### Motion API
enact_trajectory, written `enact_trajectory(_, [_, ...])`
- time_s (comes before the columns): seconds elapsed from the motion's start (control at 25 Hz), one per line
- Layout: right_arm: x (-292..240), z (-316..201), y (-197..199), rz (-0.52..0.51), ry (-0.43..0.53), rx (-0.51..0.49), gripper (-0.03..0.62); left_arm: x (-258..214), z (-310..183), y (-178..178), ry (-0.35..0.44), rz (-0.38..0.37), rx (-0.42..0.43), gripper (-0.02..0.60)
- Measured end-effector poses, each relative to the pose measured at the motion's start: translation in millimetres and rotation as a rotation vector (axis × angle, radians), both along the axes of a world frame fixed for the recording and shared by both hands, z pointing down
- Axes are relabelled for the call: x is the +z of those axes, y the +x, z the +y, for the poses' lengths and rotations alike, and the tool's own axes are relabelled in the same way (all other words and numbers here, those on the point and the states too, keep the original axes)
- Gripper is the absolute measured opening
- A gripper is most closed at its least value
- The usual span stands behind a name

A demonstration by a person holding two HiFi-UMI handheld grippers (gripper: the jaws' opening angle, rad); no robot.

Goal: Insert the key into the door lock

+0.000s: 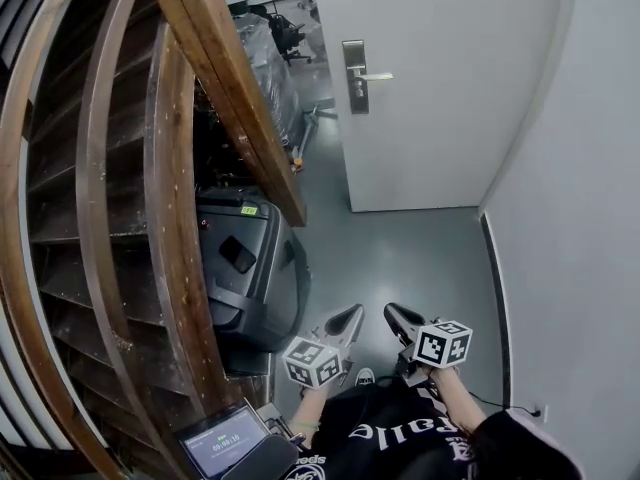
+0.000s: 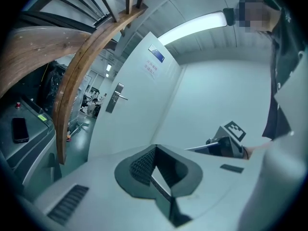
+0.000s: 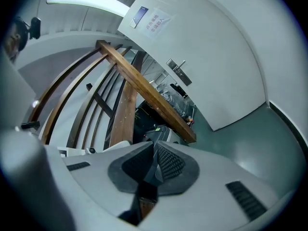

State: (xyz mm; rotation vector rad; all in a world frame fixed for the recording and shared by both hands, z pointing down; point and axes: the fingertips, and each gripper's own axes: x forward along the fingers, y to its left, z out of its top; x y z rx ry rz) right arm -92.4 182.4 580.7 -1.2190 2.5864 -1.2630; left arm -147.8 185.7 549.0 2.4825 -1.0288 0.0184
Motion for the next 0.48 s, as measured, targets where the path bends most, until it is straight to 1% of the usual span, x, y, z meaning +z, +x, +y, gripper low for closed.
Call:
enact_trajectory(0.24, [-13, 10, 26, 0.002, 0.034, 0.0, 0.035, -16, 14, 33, 0.06, -0.028, 0.027, 0.005])
enact_trajectory(0.36, [-16, 17, 45, 0.008, 0.042, -0.021, 0.035, -21, 17, 55, 0.074, -0.032, 0.009, 0.005])
enact_trajectory(0.48, [-20, 28, 68, 0.003, 0.043, -0.042, 0.035, -26, 23, 80, 0.071, -0.013, -0.024, 0.005])
